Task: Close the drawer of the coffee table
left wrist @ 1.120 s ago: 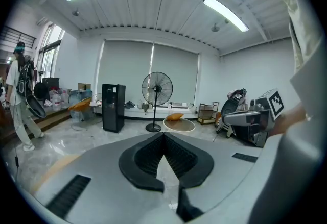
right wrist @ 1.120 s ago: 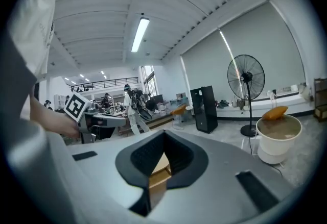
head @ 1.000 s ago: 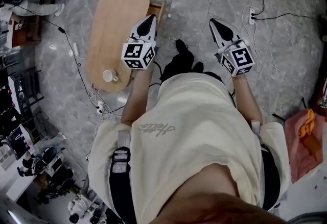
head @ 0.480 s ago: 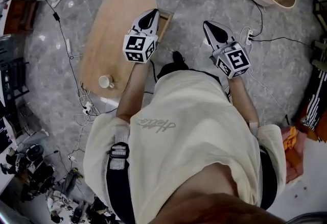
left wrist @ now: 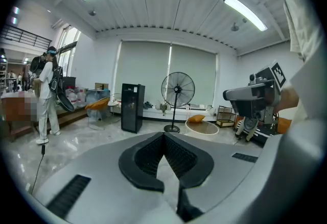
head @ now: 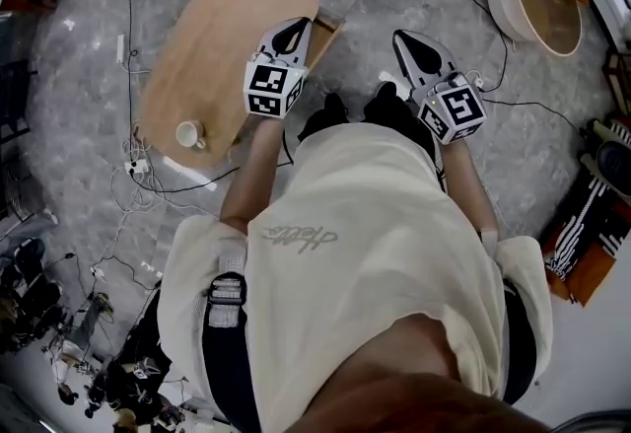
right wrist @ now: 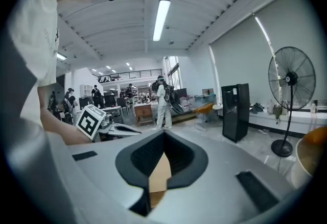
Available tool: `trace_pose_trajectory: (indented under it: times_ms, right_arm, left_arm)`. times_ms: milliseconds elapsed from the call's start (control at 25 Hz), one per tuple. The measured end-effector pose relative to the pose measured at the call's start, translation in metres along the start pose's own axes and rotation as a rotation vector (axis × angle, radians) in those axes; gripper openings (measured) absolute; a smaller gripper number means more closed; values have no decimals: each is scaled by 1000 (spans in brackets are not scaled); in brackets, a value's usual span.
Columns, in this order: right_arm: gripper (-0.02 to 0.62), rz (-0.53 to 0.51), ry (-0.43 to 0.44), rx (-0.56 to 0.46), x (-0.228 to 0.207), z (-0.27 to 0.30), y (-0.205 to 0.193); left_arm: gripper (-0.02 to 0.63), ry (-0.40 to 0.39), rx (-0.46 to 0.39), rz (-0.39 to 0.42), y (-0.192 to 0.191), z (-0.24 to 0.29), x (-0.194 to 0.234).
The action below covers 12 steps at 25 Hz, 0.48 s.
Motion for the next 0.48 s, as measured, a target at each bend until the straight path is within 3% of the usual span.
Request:
trace_pose_trajectory:
  times_ms: [240,480]
  right_arm:
    - [-5,39,133,47,-5,43,-10]
    - [-5,36,317,45,-18,92,-1]
  left_arm:
    - [5,114,21,4,2,-11,25]
    - [5,277,31,-37,4,-18,39]
Point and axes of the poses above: the fingertips, and each gripper's own axes: z forward along the fingers, x to its left, y out of its top, the point moved 4 cm from there along -z, backward along the fingers, and after that the axes turned 9 degrees about -x, right-handed, at the moved point
